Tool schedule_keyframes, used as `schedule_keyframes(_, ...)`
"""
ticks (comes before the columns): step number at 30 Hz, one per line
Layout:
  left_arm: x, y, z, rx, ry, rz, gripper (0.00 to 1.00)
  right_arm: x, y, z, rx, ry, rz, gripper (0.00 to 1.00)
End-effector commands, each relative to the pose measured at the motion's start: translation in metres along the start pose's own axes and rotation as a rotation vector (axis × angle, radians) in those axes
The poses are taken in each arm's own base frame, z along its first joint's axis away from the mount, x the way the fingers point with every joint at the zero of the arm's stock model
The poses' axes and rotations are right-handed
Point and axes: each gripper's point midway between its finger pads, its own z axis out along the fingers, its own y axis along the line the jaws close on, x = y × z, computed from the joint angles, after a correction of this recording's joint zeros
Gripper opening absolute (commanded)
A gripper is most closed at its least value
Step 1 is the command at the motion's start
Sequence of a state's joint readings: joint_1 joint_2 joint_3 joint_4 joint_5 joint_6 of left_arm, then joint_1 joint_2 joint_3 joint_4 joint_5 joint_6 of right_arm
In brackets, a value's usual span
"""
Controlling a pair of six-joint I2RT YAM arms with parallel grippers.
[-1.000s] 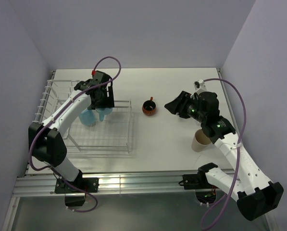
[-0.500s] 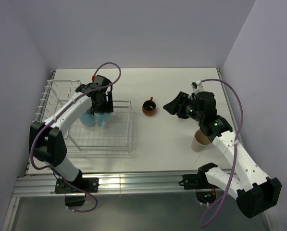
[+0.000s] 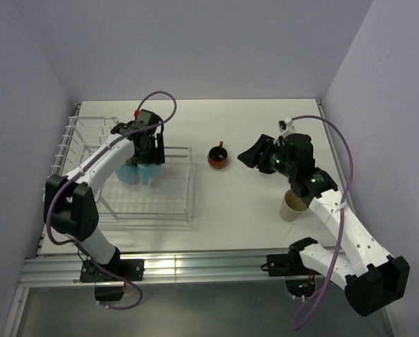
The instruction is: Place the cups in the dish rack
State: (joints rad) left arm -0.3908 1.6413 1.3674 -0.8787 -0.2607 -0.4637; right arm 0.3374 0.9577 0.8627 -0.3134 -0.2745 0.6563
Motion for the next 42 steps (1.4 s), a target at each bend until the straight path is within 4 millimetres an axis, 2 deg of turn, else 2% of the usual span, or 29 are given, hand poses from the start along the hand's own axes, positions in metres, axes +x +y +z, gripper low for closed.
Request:
schedule_keyframes(1,-0.018,-0.004,-0.002,0.01,-0.055,-0.006,0.49,-0.01,0.006,0.002,-0.024,-0.035,-0.017,0.62)
schedule_keyframes(6,-0.018,-0.003,0.001,0.0,-0.055,-0.002,0.61,-0.011,0.004,0.004,-0.016,-0.034,-0.016,0.62)
schedule_keyframes(13,-0.018,-0.002,0.005,-0.009,-0.056,0.001,0.7,-0.01,0.004,0.006,-0.014,-0.026,-0.018,0.62)
schedule_keyframes(30,-0.024,-0.001,0.001,-0.009,-0.083,-0.003,0.81,-0.008,0.0,0.008,-0.003,-0.02,-0.021,0.62)
schedule_keyframes(42,-0.031,-0.002,-0.011,0.018,-0.126,-0.016,0.84,-0.007,-0.001,0.008,0.003,-0.017,-0.021,0.64)
